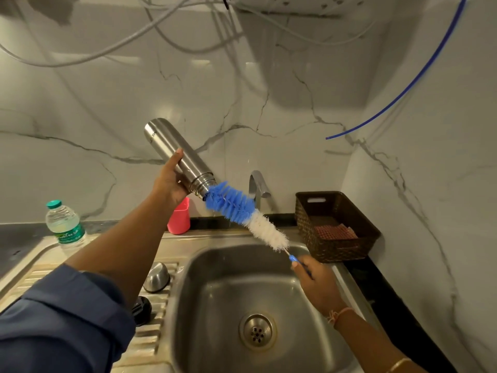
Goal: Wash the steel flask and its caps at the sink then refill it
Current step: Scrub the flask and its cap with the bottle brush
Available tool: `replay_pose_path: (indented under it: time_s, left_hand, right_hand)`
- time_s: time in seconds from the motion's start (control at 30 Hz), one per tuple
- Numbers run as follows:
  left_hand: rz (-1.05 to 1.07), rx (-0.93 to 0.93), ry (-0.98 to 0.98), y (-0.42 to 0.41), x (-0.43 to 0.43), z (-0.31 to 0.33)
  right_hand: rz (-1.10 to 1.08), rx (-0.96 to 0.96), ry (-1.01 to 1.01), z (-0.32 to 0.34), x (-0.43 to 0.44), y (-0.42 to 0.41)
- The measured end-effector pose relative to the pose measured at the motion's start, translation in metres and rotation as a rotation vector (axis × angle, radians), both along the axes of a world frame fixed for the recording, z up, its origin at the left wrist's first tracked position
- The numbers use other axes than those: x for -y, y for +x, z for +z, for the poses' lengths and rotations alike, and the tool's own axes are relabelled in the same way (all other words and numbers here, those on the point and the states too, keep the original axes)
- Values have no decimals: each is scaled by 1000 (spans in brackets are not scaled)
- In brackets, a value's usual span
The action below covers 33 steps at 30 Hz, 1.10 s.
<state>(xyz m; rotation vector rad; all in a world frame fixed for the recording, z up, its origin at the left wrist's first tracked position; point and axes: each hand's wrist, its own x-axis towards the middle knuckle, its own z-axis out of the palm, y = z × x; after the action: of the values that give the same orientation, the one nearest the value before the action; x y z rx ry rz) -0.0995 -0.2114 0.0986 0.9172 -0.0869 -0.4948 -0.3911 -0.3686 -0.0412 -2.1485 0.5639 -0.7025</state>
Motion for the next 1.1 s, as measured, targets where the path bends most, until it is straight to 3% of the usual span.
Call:
replay_pose_path:
  time_s: [0.17, 0.33, 0.4, 0.5, 0.57, 0.73, 0.9, 1.1]
  left_hand:
    - [54, -33, -54, -2, -3, -2]
    - [44, 82, 96, -6, -7, -8]
    - [59, 92, 105, -10, -7, -8]
    - [82, 50, 29, -15, -9, -7]
    - [95, 1, -23, -21, -9, -8]
    - [96, -32, 9, -37, 2, -15]
    - [89, -49, 57, -45, 2, -20]
    - [22, -29, 122, -58, 3, -36]
  right_hand:
    - [115, -57, 229, 1, -10, 8]
    - [199, -127, 303, 10, -22, 12]
    - [153, -124, 160, 7, -27, 14]
    - [-98, -10, -351, -2, -34, 14]
    - [-172, 36, -467, -2, -39, 15]
    - [-107, 41, -283, -6, -54, 28]
    - [60, -9, 156, 10, -44, 32]
    - [126, -58, 263, 36, -51, 40]
